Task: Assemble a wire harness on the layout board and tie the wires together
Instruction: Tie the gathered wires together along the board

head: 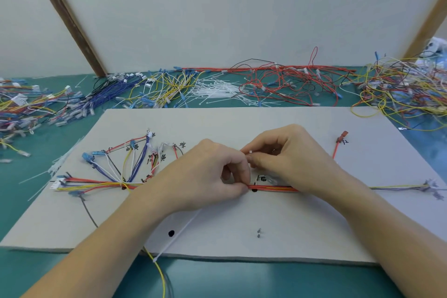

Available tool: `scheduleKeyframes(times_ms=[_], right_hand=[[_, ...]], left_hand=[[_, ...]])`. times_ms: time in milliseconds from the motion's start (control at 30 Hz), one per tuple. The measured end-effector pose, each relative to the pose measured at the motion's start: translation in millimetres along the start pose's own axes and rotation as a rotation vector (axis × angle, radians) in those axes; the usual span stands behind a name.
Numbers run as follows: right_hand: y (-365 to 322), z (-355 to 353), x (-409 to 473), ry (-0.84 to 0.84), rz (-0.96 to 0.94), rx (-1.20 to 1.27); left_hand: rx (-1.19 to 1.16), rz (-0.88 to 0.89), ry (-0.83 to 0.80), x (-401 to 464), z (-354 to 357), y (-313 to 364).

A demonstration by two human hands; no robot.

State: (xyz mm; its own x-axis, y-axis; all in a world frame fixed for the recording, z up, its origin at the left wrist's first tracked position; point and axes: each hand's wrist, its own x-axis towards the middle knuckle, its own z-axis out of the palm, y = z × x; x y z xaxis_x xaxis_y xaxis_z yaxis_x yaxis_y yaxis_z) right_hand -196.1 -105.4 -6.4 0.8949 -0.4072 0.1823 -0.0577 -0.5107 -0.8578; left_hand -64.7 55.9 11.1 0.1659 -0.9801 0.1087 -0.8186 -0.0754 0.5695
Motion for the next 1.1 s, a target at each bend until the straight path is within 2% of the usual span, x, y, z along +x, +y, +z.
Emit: scheduleKeyframes(times_ms=[333,733,1100], right_hand=[[-3,-4,-3,-0.107,0.023,-0.104],[-6,-9,-5,-0.246,0.024,-0.083],[-7,-13,-6,-0.298,0.044,-0.083]], left_hand=[[-0.075,-0.001,0.015,2,0,-4],[0.07,0.108,-0.015,-3,7,8],[0.155,0.033,-0.065,0,10,7]])
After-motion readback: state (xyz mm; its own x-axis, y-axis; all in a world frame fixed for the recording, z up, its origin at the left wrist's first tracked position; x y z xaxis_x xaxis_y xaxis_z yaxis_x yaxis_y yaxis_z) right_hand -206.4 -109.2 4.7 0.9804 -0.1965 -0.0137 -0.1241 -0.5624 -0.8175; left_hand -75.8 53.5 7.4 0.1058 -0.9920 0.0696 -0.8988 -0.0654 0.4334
